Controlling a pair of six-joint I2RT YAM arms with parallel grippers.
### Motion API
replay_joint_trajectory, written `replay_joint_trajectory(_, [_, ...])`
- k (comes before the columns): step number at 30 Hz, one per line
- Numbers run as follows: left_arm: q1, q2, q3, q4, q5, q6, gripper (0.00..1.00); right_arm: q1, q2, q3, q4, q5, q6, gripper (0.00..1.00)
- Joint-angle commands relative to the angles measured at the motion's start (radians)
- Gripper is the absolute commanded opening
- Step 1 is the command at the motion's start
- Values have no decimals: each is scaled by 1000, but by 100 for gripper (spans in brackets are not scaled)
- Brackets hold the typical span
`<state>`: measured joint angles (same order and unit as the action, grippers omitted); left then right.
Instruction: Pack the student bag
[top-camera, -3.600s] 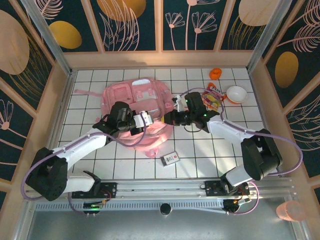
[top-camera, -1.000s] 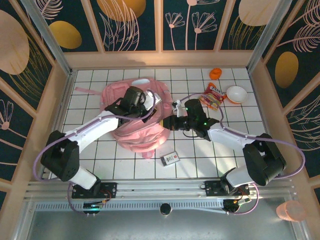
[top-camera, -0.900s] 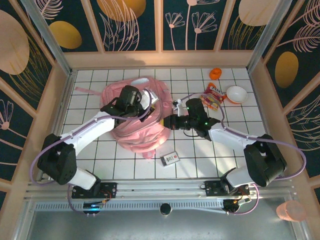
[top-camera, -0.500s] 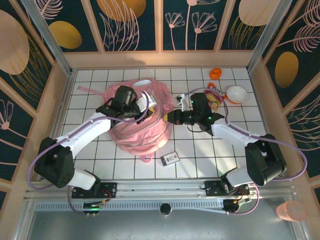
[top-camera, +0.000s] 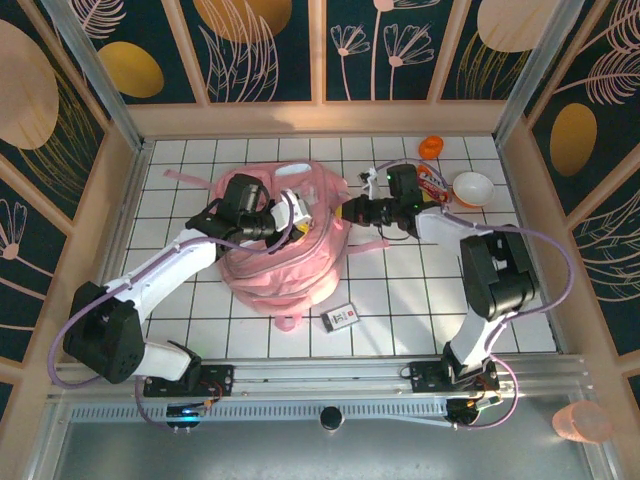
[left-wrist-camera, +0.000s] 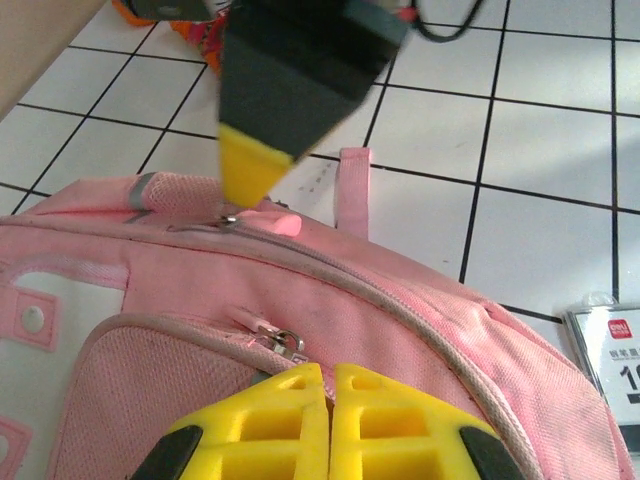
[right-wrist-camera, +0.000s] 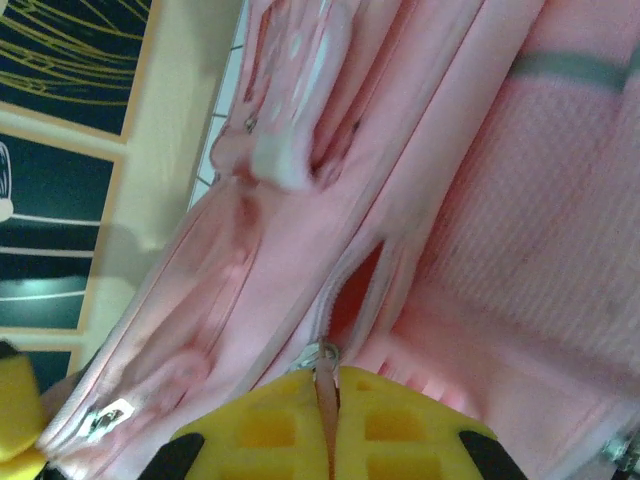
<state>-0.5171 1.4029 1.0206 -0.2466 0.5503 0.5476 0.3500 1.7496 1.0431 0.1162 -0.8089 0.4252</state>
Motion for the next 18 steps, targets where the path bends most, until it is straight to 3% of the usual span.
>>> replay_joint_trajectory(1, [3,-65,-11,-100,165,62,0,-91,74,76,101,165,15,0])
replay_joint_trajectory(7, [3,-61,-17,-97,179,69,0,-99,109,112,94,162,-6,0])
replay_joint_trajectory(14, [3,-48,-25,-56,146,45,0,-97,10,32,106,173,-40,0])
replay_joint_trajectory(18, [3,-56,-42,-13,114,25,0,-92,-74,-14,116,190,-75,15])
